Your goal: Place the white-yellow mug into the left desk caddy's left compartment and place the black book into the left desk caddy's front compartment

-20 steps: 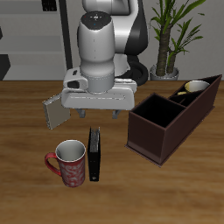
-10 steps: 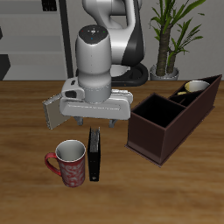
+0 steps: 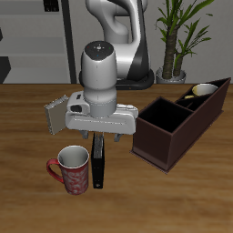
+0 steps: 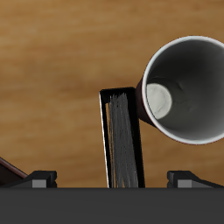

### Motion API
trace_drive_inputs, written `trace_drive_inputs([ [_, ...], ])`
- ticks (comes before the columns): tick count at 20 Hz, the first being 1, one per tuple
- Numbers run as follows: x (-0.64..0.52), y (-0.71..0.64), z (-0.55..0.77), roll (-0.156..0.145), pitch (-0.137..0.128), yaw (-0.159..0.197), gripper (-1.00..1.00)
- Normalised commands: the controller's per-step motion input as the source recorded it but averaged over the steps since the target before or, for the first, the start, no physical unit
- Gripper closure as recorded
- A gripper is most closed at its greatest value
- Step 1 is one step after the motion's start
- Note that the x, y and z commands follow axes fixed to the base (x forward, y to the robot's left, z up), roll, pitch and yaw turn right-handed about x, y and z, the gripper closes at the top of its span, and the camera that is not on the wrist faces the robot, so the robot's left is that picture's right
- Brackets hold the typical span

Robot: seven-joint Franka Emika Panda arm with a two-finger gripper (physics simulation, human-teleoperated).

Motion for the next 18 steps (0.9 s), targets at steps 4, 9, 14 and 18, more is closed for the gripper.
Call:
trace_drive_inputs([
  [4, 0.02, -0.08, -0.24, -0.031, 0.02, -0.002, -1.0],
  [9, 0.06, 0.01, -0.24, 0.015, 0.03, -0.015, -1.0],
  [14, 0.09, -0.02, -0.36, 0.006, 0.049, -0.012, 1.0],
  [18, 0.0, -0.07, -0.09, -0.016, 0.016, -0.019, 1.0],
])
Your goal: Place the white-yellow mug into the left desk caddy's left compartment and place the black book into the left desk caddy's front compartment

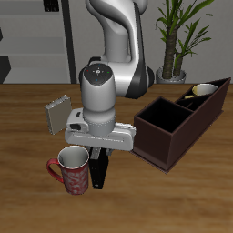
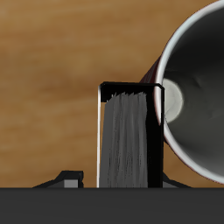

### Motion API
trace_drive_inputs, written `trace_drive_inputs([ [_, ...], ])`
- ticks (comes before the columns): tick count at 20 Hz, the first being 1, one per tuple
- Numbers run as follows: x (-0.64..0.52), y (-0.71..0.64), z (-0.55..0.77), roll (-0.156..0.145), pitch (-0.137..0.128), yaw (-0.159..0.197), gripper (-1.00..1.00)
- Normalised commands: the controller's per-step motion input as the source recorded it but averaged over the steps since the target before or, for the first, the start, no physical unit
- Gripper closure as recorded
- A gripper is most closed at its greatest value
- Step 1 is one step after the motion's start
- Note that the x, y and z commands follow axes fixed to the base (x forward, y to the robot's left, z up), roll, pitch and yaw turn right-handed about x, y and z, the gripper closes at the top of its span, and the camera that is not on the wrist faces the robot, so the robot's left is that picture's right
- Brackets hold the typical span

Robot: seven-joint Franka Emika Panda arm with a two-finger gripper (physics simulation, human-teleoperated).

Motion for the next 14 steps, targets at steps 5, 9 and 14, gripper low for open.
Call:
trace_drive_inputs([
  [5, -0.08, -0.03, 0.18, -0.025, -0.026, -0.032, 1.0],
  [9, -0.21, 0.16, 0.32, -0.008, -0.049, -0.043, 1.0],
  [14, -0.47, 0.39, 0.55, -0.005, -0.102, -0.031, 1.0],
])
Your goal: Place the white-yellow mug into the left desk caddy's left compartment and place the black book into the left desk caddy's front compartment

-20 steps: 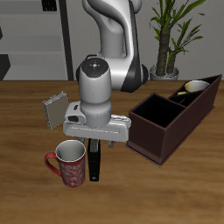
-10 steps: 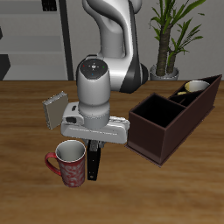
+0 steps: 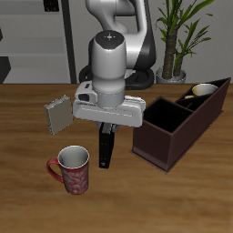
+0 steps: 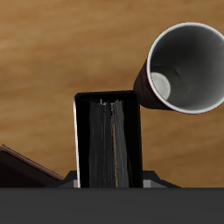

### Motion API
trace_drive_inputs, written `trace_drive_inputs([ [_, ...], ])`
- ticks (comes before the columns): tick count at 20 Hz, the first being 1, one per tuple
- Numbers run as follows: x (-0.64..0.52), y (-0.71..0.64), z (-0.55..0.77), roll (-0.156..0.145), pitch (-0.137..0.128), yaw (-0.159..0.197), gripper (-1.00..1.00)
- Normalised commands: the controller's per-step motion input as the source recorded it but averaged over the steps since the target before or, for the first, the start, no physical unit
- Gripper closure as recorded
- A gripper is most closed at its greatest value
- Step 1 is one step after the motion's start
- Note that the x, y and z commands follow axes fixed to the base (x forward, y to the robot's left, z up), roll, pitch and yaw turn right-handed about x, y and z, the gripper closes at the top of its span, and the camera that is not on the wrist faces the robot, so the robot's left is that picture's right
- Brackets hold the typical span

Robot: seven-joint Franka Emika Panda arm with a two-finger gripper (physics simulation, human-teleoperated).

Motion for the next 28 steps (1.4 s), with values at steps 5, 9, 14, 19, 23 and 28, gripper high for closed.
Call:
trace_drive_inputs([
  [5, -0.54, 0.31, 0.42, 0.001, -0.084, -0.071, 1.0],
  [9, -0.54, 0.03, 0.5, -0.056, -0.106, -0.025, 1.0],
  [14, -0.72, 0.14, 0.49, -0.036, -0.094, -0.091, 1.0],
  [19, -0.59, 0.18, 0.24, -0.017, -0.056, -0.056, 1.0],
  [23, -0.5, 0.18, 0.19, 0.021, -0.073, -0.017, 1.0],
  [28, -0.5, 0.13, 0.05, -0.012, -0.046, -0.061, 1.0],
])
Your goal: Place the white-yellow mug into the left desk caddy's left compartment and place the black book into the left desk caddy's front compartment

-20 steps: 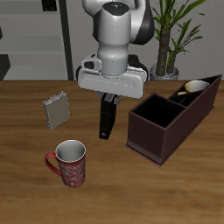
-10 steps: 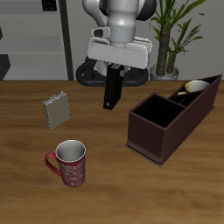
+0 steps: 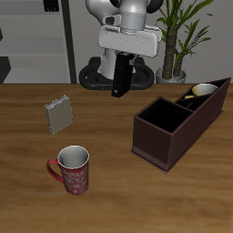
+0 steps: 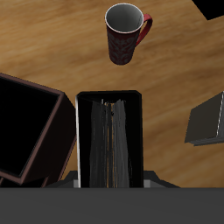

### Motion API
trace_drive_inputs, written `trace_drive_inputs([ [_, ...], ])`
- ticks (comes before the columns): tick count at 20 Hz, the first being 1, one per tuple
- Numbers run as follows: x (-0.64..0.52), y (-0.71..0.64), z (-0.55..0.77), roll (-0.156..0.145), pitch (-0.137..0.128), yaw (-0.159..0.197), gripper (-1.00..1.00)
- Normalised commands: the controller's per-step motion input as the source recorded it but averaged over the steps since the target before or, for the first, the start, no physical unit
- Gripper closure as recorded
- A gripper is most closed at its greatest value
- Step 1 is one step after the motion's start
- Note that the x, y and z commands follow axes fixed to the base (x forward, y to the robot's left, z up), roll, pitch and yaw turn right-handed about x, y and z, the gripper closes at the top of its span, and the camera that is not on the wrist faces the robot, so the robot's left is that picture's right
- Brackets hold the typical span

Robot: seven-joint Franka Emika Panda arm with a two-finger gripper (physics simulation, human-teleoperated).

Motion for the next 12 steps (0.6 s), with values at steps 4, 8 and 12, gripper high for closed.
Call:
trace_drive_inputs([
  [4, -0.44, 0.12, -0.16, -0.048, -0.028, -0.019, 1.0],
  [8, -0.44, 0.14, -0.11, -0.046, -0.067, 0.006, 1.0],
  [12, -0.4, 0.34, -0.12, 0.019, -0.029, -0.066, 1.0],
])
